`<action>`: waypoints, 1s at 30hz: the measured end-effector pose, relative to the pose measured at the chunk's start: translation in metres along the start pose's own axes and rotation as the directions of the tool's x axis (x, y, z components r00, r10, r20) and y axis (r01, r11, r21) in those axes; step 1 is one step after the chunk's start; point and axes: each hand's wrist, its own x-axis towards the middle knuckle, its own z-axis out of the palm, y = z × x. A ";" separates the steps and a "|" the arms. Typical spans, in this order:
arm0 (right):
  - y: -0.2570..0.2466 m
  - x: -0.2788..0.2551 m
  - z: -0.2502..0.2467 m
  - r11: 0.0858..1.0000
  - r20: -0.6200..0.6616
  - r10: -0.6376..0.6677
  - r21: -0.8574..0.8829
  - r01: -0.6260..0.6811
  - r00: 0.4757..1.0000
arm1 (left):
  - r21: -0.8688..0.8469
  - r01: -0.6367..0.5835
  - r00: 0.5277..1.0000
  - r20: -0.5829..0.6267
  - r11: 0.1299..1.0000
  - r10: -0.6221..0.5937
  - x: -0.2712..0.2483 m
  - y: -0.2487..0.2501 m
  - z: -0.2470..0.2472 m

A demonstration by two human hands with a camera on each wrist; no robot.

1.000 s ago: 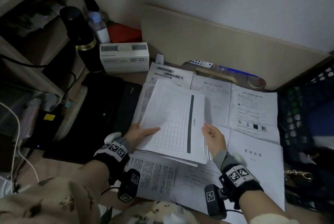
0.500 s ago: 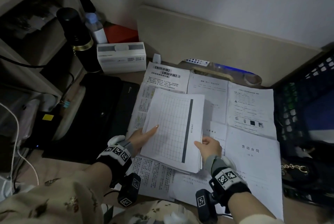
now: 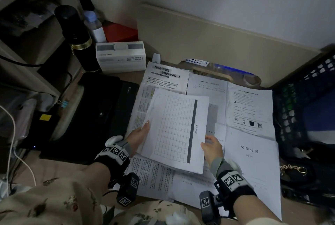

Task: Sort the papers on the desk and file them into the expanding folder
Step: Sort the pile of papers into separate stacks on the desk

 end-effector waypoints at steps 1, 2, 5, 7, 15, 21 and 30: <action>0.000 0.001 0.000 1.000 0.004 0.008 -0.001 -0.008 1.000 | 0.003 -0.006 1.000 -0.003 1.000 0.006 0.000 0.001 0.001; 0.000 0.001 0.001 1.000 0.012 0.016 -0.008 -0.016 1.000 | 0.001 -0.007 1.000 -0.006 1.000 0.007 0.000 0.001 0.002; 0.005 0.005 0.003 0.996 0.059 0.069 -0.068 -0.065 0.996 | -0.012 -0.018 1.000 -0.015 1.000 0.018 0.000 0.001 0.006; 0.007 0.008 0.003 0.994 0.055 0.084 -0.078 -0.080 0.995 | -0.018 -0.029 0.999 -0.015 0.999 0.029 0.000 -0.001 0.006; 0.014 0.016 -0.026 0.994 -0.166 0.043 -0.095 -0.060 0.985 | -0.097 -0.046 0.999 0.001 0.994 0.046 -0.001 -0.001 0.004; 0.021 0.010 -0.035 1.000 -0.020 0.013 0.015 -0.013 1.000 | -0.034 -0.014 0.999 0.051 0.999 0.016 0.002 -0.006 0.003; 0.023 0.006 -0.033 0.990 0.072 0.032 0.135 -0.042 0.997 | -0.026 -0.066 0.998 0.015 0.997 0.066 -0.004 -0.006 0.009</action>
